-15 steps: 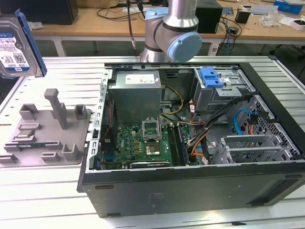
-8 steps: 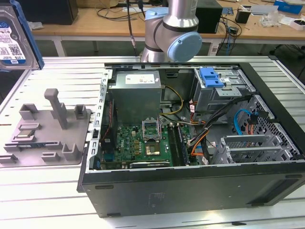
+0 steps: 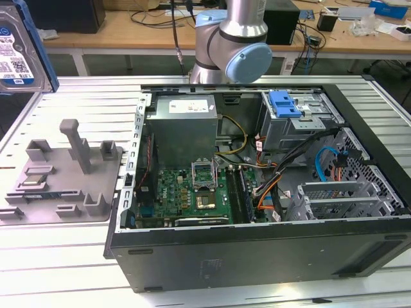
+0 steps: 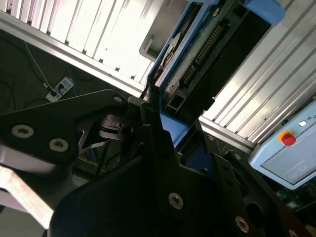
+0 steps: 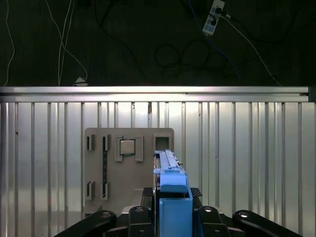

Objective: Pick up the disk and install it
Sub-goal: 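Pick up the disk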

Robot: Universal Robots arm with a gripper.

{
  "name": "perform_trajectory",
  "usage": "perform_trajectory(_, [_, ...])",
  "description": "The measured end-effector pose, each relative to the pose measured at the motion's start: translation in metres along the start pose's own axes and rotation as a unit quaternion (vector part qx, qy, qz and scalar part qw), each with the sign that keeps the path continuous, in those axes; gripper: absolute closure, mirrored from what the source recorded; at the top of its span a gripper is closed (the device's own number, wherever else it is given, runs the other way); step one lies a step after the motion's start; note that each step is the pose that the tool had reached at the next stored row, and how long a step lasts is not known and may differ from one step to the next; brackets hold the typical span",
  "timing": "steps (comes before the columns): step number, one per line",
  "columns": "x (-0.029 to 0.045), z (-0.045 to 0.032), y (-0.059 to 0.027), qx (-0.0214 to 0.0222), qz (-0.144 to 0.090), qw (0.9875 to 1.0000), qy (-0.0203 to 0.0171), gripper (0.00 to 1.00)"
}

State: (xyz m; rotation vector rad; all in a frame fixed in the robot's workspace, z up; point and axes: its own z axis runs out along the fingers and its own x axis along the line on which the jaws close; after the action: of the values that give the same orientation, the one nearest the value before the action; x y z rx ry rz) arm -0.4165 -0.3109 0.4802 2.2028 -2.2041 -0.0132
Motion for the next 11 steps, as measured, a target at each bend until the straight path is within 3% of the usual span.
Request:
perform_trajectory(3, [0.0021, -0.0001, -0.0048, -0.0002, 0.000, 1.0000, 0.0000, 0.63])
perform_trajectory(11, [0.0228, -0.0035, -0.0410, -0.0058, 0.000, 1.0000, 0.0000, 0.63])
